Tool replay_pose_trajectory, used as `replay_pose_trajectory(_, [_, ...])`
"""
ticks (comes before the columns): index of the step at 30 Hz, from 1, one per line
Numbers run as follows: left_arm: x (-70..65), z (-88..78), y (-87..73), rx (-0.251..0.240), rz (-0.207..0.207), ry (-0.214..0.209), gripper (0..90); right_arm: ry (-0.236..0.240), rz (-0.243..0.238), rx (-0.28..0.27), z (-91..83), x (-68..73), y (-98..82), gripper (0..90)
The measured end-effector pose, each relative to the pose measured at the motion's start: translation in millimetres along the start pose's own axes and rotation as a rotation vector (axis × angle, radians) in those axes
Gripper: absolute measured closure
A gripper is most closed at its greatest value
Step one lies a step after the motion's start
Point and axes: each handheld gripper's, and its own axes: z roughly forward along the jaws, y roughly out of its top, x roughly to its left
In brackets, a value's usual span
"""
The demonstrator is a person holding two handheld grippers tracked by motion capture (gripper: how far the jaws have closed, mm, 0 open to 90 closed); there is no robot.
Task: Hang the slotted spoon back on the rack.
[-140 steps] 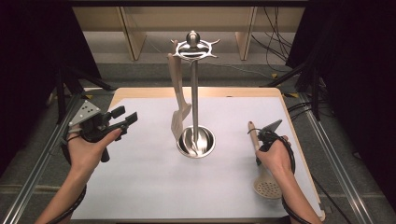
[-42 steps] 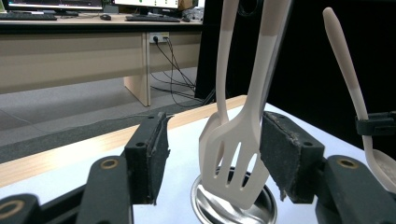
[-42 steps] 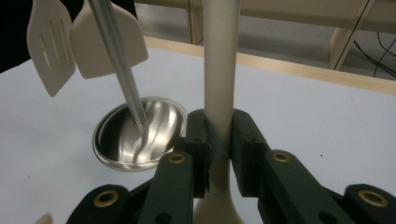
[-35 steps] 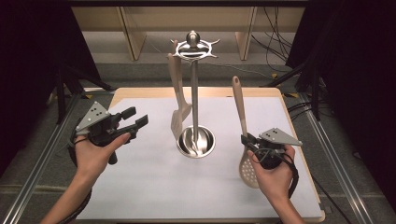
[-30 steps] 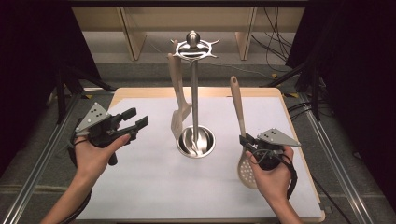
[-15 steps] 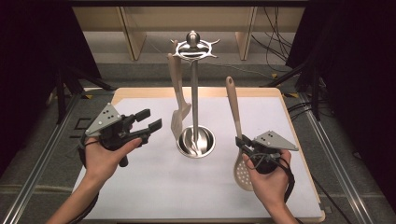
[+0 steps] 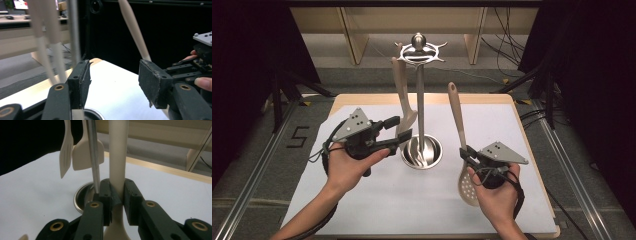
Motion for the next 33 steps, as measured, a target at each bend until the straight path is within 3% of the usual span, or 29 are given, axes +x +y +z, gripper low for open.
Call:
replay_pose_trajectory(3, [-5.0, 7.1, 3.8, 0.0, 0.004, -0.023, 42.3, -0.006, -0.025, -0.011, -0.4, 0.4, 0.7, 79.3])
replay_pose_trajectory(10, [-12.5, 22.8, 7.6, 0.028, 0.013, -0.054, 42.7, -0.004, -0.005, 0.001, -1.0, 6.3, 1.3, 79.3])
replay_pose_trajectory(13, [-14.3, 28.4, 8.8, 0.033, 0.007, -0.06, 42.7, -0.008, -0.029, -0.015, 0.5, 6.9, 1.5, 79.3])
replay_pose_trajectory(18, [-17.2, 37.6, 12.8, 0.039, -0.004, -0.081, 43.1, 0.004, -0.013, 0.0, 0.0, 11.2, 2.2, 79.3])
replay_pose_trajectory(19, [-18.3, 39.9, 13.6, 0.039, -0.008, -0.089, 43.3, 0.005, -0.047, -0.014, 1.2, 9.4, 2.5, 79.3])
replay_pose_trajectory(20, [-19.1, 41.7, 14.0, 0.04, -0.012, -0.094, 43.4, 0.004, -0.014, -0.01, 1.4, 12.5, 1.9, 79.3])
replay_pose_trajectory(29, [-26.6, 56.2, 16.1, 0.049, -0.024, -0.121, 43.5, 0.008, -0.051, -0.006, 0.8, 15.5, 2.6, 79.3])
replay_pose_trajectory(31, [-24.6, 59.9, 17.1, 0.046, 0.004, -0.129, 43.6, 0.019, -0.049, -0.014, 1.6, 16.7, 2.8, 79.3])
replay_pose_trajectory(33, [-25.0, 62.5, 17.3, 0.05, 0.003, -0.13, 43.7, 0.018, -0.069, -0.015, 1.4, 16.3, 3.3, 79.3])
